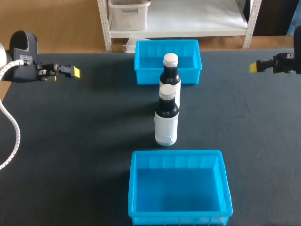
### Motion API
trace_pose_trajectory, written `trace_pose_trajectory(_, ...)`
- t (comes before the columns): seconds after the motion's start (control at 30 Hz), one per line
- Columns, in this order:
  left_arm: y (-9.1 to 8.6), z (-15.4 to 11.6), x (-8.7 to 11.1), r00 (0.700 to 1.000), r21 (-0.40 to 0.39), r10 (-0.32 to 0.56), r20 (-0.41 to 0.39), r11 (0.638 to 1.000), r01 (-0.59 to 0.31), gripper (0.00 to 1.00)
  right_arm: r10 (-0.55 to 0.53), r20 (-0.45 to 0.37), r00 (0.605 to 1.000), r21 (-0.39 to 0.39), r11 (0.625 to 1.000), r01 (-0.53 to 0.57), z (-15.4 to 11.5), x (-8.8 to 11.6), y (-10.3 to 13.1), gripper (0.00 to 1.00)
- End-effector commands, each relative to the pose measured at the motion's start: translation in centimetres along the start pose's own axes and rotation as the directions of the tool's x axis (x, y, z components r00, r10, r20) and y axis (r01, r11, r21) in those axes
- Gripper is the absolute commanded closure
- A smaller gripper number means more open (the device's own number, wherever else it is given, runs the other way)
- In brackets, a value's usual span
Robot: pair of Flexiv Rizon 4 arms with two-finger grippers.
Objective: Pick up the bottle, and place it in the far bin if it is heavy, or in the near bin if it is light.
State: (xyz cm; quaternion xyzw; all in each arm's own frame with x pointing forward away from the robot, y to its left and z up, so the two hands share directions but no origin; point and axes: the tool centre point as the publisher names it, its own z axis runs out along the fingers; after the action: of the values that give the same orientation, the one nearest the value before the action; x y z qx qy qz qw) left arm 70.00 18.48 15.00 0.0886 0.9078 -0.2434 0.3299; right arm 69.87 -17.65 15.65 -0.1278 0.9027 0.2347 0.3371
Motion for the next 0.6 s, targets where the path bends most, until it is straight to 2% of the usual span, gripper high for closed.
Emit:
trace_pose_trajectory(0.03, 0.01, 0.0, 0.0, 1.0, 0.0, 0.0, 0.0, 1.0, 0.0, 0.0, -0.491, -0.044, 0.87, -0.406, 0.804, 0.433, -1.63, -0.47, 0.18, 0.0)
trace_pose_trajectory(0.6, 0.01, 0.0, 0.0, 1.0, 0.0, 0.0, 0.0, 1.0, 0.0, 0.0, -0.491, -0.044, 0.87, -0.406, 0.804, 0.433, -1.63, -0.47, 0.18, 0.0)
